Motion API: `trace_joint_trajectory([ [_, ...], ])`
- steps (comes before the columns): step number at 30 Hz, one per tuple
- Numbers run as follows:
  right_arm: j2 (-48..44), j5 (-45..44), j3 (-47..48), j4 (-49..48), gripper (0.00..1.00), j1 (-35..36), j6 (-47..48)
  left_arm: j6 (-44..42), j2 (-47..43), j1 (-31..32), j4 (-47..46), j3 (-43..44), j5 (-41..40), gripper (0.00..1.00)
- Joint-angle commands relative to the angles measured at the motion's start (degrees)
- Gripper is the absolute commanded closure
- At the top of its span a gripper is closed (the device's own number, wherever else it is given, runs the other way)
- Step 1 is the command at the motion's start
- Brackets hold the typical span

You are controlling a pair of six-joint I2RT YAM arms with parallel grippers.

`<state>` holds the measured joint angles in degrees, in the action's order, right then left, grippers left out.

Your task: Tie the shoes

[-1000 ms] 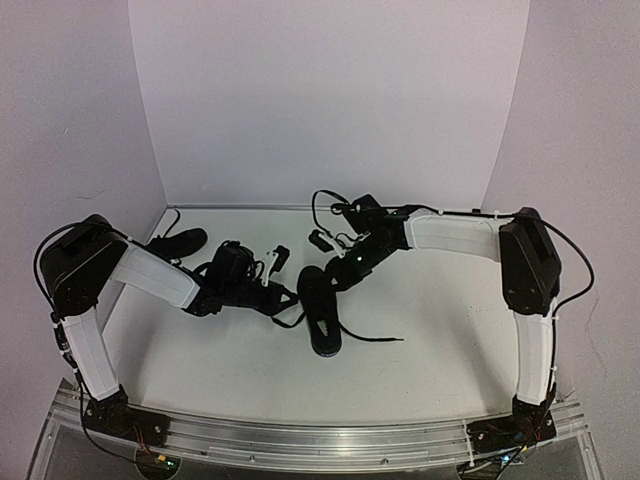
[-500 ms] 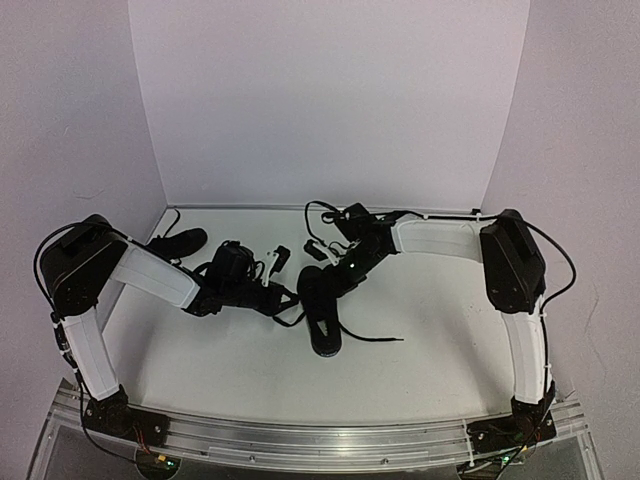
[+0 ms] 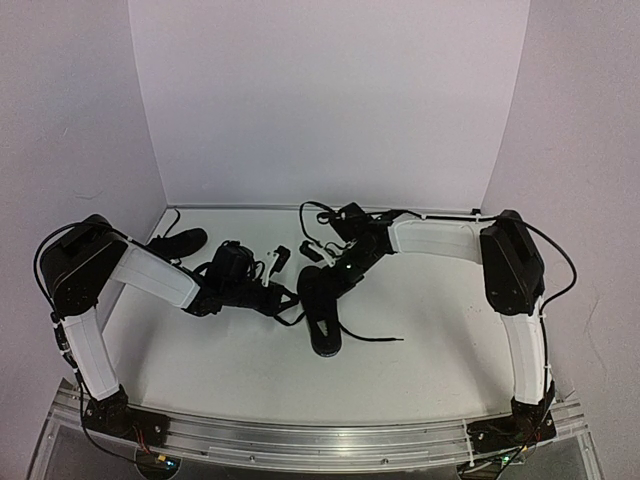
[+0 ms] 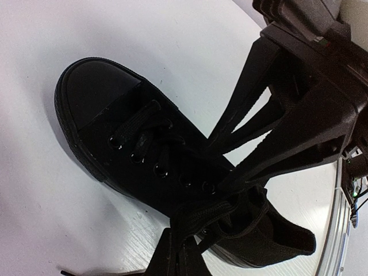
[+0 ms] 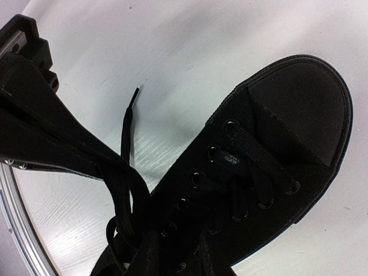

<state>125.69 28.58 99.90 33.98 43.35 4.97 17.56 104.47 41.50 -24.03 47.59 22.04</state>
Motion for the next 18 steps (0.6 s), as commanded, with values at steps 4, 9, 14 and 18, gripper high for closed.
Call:
trace_joint_trajectory([
  [4, -2.2, 1.4, 4.1, 1.2, 0.77, 0.5, -0.6, -1.3, 0.2, -0.4, -3.1, -0.2, 1.3, 1.0],
  [9, -1.8, 1.3, 4.5, 1.6, 0.78, 0.5, -0.7, -1.5, 0.3, -0.4, -3.4, -0.4, 1.5, 1.0],
  [14, -0.4, 0.6, 4.1, 2.5, 0.78, 0.5, 0.0, -1.5, 0.1, -0.4, -3.5, -0.4, 1.5, 1.0],
  [18, -0.2, -0.2, 3.1, 2.9, 0.78, 0.5, 0.5, -1.7, 0.0, -0.3, -3.3, -0.5, 1.5, 1.0],
])
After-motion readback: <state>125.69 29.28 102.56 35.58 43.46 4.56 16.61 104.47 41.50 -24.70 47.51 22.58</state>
